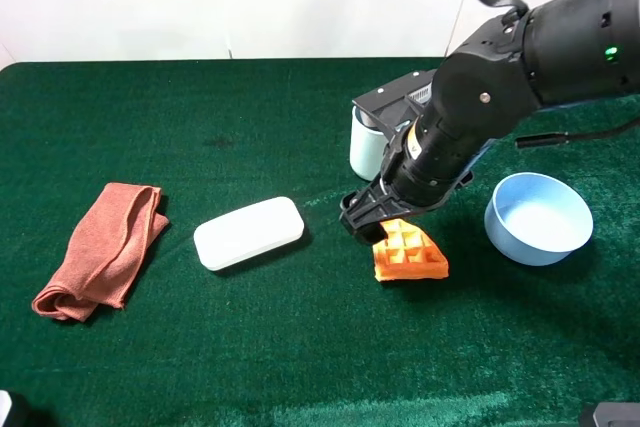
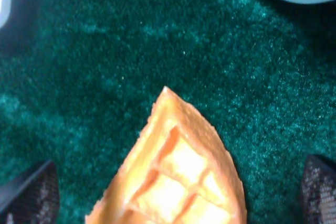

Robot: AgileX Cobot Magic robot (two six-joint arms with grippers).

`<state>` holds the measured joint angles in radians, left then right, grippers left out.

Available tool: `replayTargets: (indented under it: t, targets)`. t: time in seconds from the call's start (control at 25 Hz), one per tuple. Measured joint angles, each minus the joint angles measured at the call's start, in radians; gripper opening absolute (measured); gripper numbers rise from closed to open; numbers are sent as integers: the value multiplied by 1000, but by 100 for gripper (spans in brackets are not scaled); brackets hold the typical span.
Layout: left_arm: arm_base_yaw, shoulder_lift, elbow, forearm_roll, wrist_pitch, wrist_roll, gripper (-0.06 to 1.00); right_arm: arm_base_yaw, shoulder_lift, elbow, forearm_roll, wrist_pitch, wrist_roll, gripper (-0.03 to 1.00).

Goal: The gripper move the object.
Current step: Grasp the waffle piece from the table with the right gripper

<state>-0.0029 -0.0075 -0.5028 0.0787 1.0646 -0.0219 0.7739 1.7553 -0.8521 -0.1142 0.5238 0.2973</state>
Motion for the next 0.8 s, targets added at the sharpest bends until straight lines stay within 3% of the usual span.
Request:
replayTargets:
  t: [0.8]
  targets:
    - [0, 0, 0, 0, 0, 0, 99, -12, 108, -1, -82, -37, 99, 69]
